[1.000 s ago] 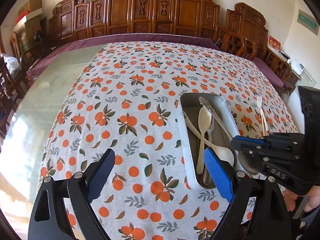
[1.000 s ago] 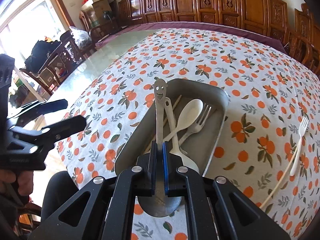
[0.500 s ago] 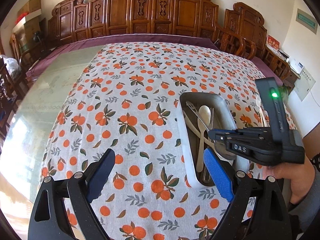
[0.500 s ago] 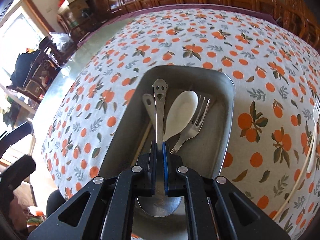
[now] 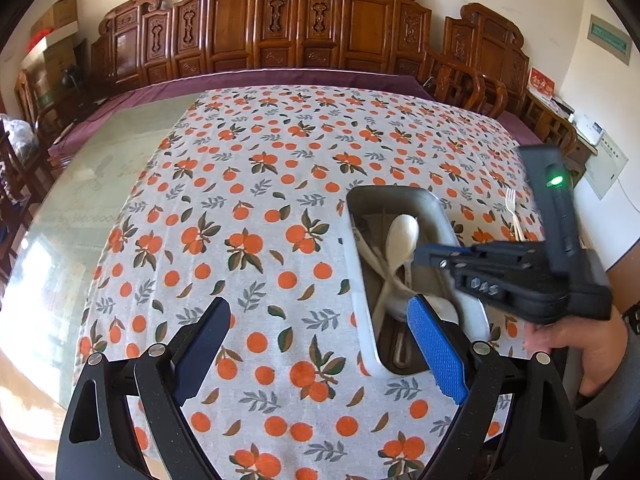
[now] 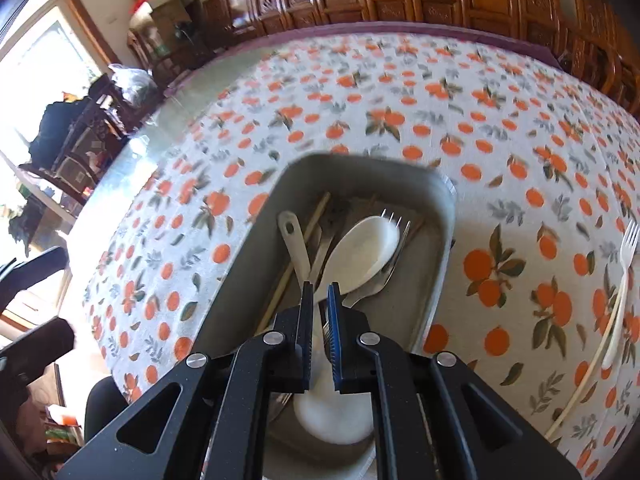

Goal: Organize utensils
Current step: 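Lower the smiley metal spoon into the tray and open the right tool, then move the right tool to the white plastic fork and grasp it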

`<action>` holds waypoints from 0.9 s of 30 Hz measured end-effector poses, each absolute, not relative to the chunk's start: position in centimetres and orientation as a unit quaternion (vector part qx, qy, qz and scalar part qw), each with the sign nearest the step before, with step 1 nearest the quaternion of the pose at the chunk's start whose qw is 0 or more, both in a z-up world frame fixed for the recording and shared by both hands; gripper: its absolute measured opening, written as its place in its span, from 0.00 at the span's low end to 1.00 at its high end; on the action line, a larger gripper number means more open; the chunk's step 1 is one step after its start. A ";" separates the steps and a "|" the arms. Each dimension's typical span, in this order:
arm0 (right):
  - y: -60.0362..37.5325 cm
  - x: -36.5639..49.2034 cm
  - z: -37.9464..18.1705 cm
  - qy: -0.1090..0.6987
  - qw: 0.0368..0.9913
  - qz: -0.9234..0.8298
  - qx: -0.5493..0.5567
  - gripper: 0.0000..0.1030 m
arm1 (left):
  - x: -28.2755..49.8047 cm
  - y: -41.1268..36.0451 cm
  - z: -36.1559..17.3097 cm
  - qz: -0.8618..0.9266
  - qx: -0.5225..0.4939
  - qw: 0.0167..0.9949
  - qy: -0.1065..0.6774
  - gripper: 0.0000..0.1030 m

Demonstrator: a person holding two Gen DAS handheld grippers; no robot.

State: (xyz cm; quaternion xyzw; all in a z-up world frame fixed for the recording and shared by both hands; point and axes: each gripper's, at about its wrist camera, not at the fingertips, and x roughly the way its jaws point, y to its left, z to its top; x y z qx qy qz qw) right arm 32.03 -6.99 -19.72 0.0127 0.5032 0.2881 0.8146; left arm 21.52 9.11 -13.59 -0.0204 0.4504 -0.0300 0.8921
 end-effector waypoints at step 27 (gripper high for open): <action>-29.7 33.5 -18.8 0.464 0.875 0.135 -0.009 0.19 | 24.6 -0.5 -13.5 -0.101 0.014 0.888 0.448 0.84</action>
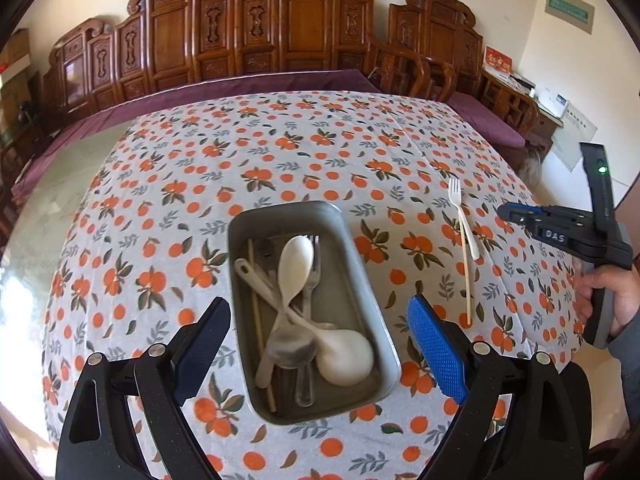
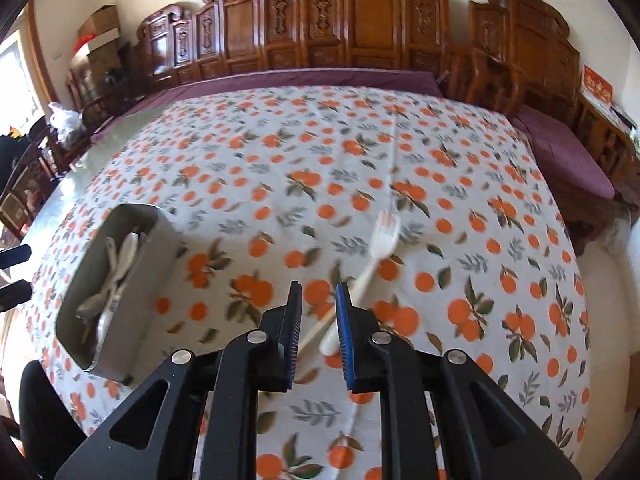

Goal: Organize utensils
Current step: 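Move the right tool to the white plastic fork and grasp it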

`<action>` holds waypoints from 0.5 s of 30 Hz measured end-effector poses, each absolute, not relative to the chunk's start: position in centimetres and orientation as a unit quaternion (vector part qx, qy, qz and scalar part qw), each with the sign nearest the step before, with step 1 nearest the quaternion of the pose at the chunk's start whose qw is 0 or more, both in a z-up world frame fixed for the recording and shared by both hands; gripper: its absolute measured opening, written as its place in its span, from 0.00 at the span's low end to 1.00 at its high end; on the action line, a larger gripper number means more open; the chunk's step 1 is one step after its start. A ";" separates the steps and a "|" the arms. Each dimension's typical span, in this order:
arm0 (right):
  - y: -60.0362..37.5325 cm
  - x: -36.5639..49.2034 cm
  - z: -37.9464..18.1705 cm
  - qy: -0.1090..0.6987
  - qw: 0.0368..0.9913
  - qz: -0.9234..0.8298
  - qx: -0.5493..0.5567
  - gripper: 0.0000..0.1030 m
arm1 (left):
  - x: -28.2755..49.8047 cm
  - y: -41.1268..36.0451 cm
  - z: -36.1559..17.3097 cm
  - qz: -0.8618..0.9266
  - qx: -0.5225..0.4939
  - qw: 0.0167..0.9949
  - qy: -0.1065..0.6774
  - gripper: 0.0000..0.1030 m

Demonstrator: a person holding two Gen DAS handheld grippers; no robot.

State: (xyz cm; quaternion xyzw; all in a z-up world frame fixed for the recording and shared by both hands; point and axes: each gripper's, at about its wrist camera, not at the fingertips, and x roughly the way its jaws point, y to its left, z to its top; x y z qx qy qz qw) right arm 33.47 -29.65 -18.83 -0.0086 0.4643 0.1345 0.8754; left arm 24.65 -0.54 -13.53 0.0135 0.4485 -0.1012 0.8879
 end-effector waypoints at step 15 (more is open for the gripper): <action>-31.0 36.6 -24.2 0.508 0.853 0.112 0.040 0.19 | 26.3 -5.0 -15.4 -0.130 0.037 0.875 0.465 0.84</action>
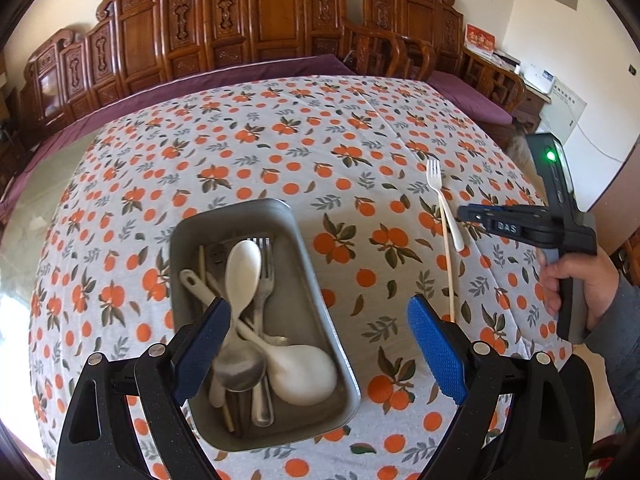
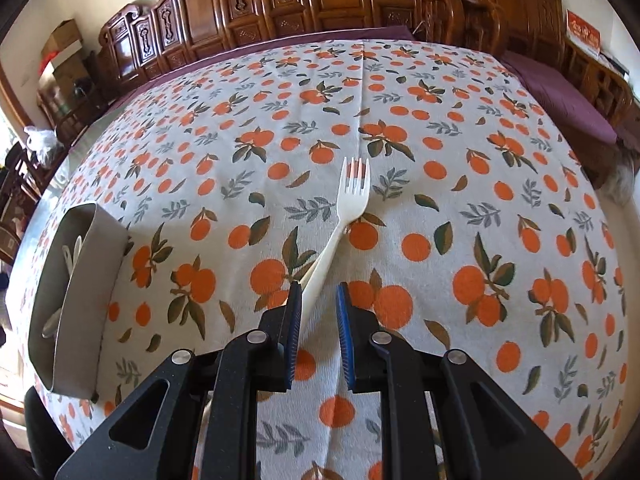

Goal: Organize utensils
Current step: 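Move the right tool to the white plastic fork and grasp it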

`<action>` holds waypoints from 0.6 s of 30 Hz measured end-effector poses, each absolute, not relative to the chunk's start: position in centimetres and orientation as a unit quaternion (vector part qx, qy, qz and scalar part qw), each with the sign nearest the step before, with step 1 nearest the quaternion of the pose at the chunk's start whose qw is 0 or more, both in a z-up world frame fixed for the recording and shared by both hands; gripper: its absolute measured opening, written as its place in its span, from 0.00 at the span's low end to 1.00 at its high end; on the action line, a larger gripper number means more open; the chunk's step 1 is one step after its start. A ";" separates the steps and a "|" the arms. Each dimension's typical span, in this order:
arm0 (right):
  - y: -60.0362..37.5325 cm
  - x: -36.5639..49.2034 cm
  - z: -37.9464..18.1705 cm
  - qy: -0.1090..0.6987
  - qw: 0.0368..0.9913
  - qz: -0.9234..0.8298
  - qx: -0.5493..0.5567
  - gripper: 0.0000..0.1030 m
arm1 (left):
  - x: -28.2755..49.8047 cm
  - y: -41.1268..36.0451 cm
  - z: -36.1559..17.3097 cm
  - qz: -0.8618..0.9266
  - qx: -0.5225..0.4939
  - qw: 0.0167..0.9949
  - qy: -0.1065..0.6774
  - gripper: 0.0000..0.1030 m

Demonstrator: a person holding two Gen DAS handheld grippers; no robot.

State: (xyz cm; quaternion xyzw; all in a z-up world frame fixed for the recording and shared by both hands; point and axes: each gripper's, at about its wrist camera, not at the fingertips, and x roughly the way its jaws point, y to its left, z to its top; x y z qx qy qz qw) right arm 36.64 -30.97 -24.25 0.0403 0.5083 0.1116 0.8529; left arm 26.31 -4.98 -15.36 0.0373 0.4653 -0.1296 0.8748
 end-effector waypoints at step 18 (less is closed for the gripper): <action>-31.5 38.8 -24.8 0.515 0.853 0.080 0.038 0.19 | 25.0 -8.3 -16.4 -0.155 0.054 0.864 0.476 0.84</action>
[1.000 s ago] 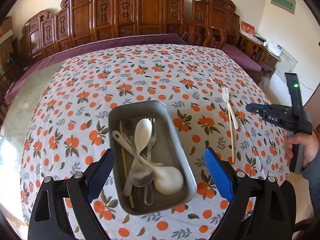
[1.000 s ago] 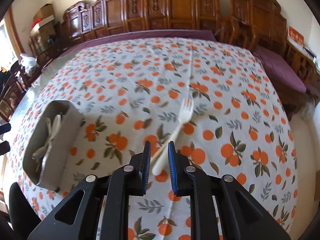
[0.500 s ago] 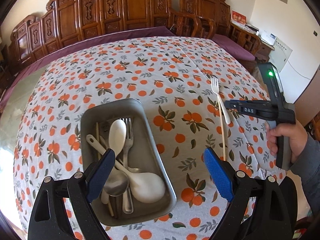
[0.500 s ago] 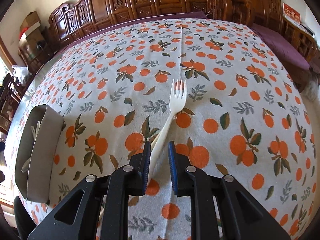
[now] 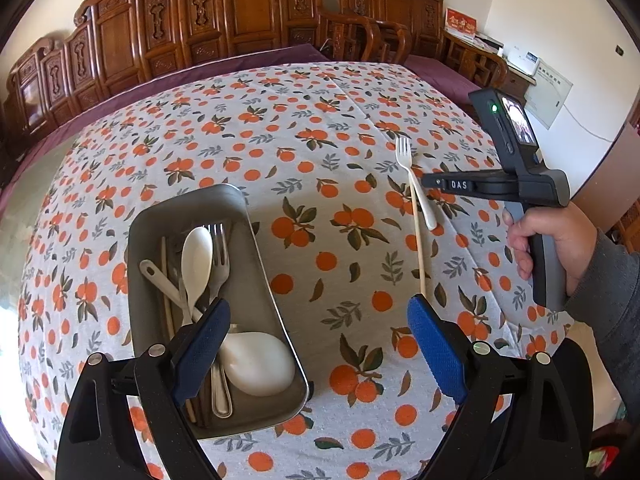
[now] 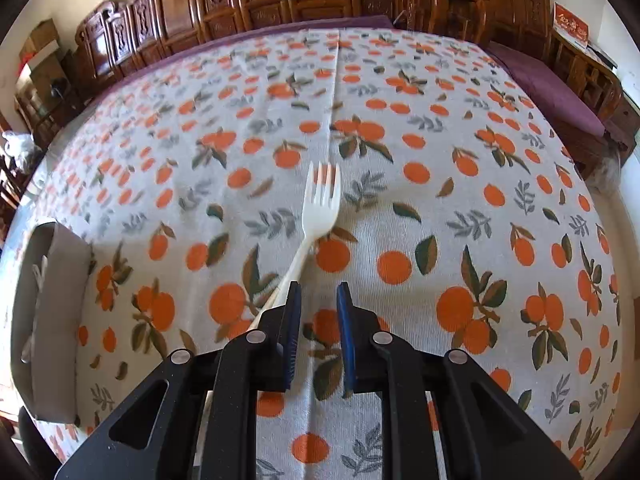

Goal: Organize utensils
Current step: 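Move the right tool to the white plastic fork and grasp it, then grasp the wooden chopstick with the left tool while the right tool holds the fork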

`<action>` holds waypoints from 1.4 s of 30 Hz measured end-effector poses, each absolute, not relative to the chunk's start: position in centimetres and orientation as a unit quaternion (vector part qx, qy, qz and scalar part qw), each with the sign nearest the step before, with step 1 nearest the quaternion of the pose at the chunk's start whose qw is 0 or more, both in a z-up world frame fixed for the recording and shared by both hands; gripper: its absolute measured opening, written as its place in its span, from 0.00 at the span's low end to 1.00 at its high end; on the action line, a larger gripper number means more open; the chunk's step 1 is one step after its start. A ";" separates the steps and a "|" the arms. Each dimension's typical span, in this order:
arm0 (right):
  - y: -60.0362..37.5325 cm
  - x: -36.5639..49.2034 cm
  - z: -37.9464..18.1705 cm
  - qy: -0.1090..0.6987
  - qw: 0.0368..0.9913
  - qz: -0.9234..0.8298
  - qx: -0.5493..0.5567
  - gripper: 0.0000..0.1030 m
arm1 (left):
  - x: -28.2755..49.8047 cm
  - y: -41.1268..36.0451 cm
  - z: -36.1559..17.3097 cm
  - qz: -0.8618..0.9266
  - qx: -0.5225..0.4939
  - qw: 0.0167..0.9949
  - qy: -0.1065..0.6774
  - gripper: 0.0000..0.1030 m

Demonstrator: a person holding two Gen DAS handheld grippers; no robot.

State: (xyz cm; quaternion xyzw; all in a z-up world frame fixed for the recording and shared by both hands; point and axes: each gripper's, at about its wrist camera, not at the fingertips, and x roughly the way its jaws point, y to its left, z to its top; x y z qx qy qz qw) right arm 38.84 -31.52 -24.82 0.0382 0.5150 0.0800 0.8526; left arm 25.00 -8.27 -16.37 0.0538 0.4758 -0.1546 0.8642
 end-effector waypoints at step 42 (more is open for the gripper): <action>-35.5 35.3 -24.0 0.515 0.851 0.094 0.024 0.10 | 27.0 -14.4 -17.7 -0.189 0.077 0.851 0.484 0.84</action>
